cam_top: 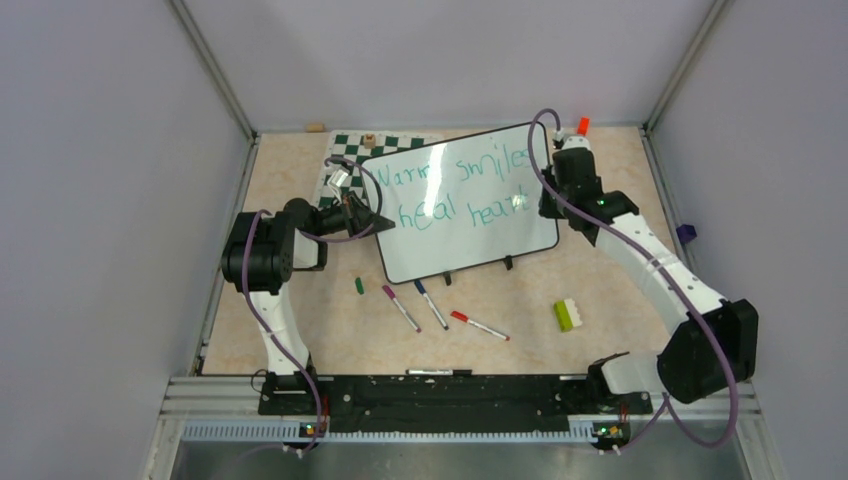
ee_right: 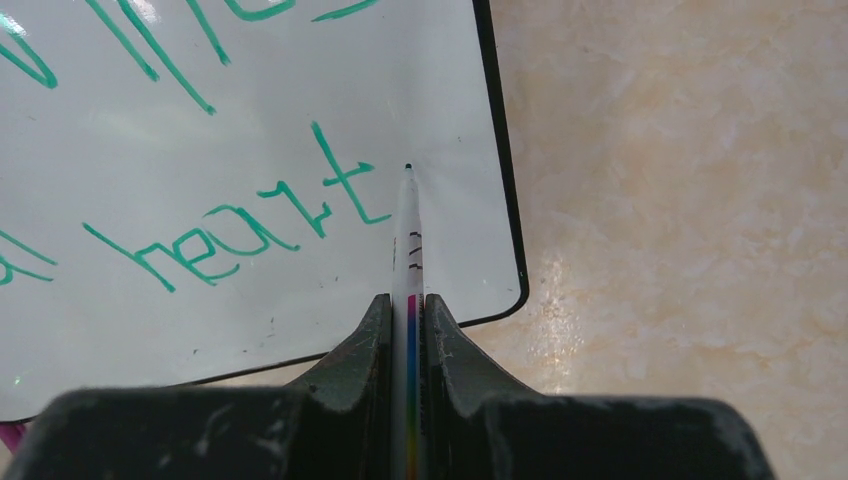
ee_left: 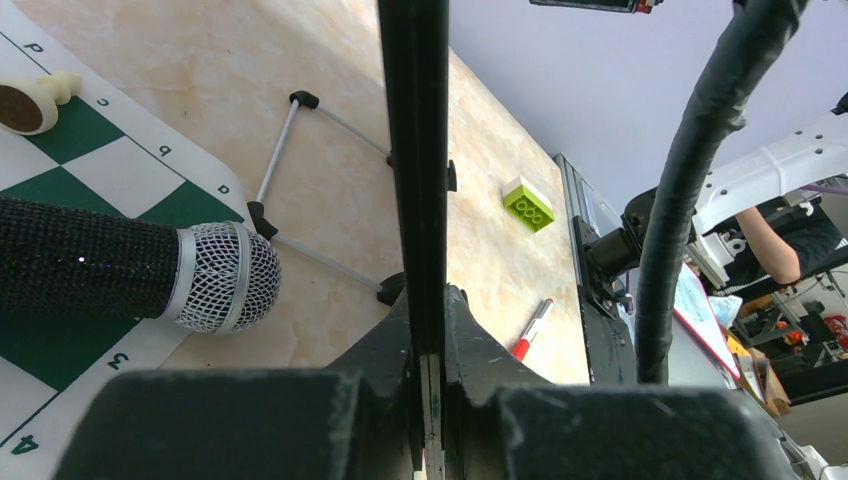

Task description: Write a sentence on the whiteboard

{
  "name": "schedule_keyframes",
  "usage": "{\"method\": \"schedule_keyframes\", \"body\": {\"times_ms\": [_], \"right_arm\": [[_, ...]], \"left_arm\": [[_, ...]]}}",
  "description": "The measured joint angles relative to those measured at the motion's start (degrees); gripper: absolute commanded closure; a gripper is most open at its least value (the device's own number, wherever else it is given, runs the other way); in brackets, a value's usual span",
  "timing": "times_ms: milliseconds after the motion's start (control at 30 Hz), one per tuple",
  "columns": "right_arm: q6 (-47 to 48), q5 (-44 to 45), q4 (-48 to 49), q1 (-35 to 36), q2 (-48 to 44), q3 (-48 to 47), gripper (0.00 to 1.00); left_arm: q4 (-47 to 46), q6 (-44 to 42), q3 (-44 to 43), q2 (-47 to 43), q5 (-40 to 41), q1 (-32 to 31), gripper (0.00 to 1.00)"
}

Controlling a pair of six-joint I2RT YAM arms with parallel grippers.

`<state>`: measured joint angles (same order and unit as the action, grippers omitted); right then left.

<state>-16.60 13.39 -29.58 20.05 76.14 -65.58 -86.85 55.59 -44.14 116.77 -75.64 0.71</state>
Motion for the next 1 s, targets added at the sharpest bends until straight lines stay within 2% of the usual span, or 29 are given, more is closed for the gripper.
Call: {"method": "schedule_keyframes", "body": {"times_ms": [600,1000], "right_arm": [[0.00,-4.28,2.62,-0.11,1.68,0.74,1.00],[0.02,-1.77,2.01,-0.22,0.72,2.34,1.00]], "left_arm": [[0.00,0.02,0.00,0.00,0.00,0.00,1.00],[0.00,0.00,0.00,0.00,0.00,0.00,1.00]]}}
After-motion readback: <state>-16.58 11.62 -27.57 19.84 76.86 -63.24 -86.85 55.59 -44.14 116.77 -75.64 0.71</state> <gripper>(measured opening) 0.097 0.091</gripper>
